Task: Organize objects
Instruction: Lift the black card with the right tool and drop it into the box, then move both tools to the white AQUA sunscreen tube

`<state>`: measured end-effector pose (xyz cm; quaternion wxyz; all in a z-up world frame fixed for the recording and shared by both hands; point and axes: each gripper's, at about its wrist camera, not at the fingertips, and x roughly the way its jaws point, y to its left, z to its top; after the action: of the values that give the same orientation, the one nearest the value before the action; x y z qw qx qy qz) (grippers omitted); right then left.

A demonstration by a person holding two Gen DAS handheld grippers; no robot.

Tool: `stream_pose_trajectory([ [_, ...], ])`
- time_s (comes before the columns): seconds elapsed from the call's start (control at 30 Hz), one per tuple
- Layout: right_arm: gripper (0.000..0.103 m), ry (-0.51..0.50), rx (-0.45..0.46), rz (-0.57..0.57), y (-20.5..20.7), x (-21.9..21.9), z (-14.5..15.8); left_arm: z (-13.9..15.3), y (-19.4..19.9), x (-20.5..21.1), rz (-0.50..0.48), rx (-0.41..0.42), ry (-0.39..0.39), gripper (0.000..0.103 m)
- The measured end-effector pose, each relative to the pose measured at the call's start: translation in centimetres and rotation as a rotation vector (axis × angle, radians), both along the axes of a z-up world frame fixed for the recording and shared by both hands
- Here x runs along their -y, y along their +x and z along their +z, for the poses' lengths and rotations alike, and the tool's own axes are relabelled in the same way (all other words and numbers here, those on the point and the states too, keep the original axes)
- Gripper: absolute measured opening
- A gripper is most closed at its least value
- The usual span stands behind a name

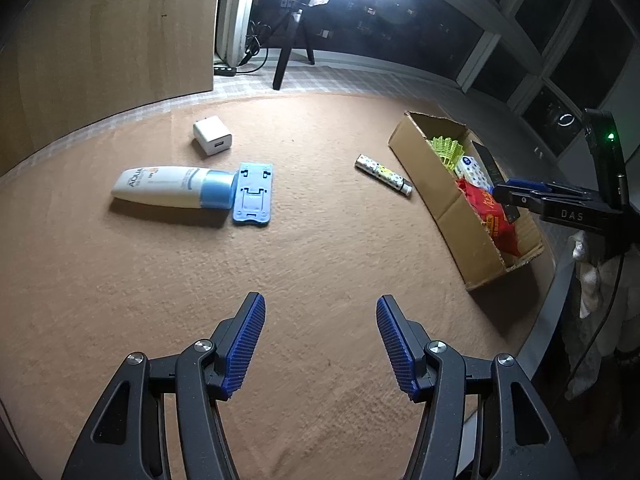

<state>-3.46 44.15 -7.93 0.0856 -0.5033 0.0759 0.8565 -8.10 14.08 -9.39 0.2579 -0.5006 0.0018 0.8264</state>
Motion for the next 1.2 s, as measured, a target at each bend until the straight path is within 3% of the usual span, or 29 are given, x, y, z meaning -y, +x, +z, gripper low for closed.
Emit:
stream_pose_trajectory([
  [0.33,0.046,0.006,0.021,-0.045,0.4,-1.7,-0.9,-0.8,-1.3,-0.3,0.004,0.012,0.002,0.061],
  [0.43,0.062,0.02,0.028,-0.048,0.3,-1.6,-0.9,-1.0,-1.7,-0.1,0.011,0.016,0.002,0.061],
  [0.63,0.063,0.011,-0.021,-0.034,0.0,-0.7,0.4,-1.4,-2.3,0.9,0.036,0.02,0.003,0.061],
  [0.87,0.063,-0.057,-0.086,0.034,-2.4,1.9,2.1,-1.5,-3.2,3.1,0.089,0.019,0.002,0.061],
  [1.2,0.063,-0.143,-0.072,0.21,-8.4,8.0,1.4,-1.1,-5.0,6.8,0.189,0.016,0.033,0.061],
])
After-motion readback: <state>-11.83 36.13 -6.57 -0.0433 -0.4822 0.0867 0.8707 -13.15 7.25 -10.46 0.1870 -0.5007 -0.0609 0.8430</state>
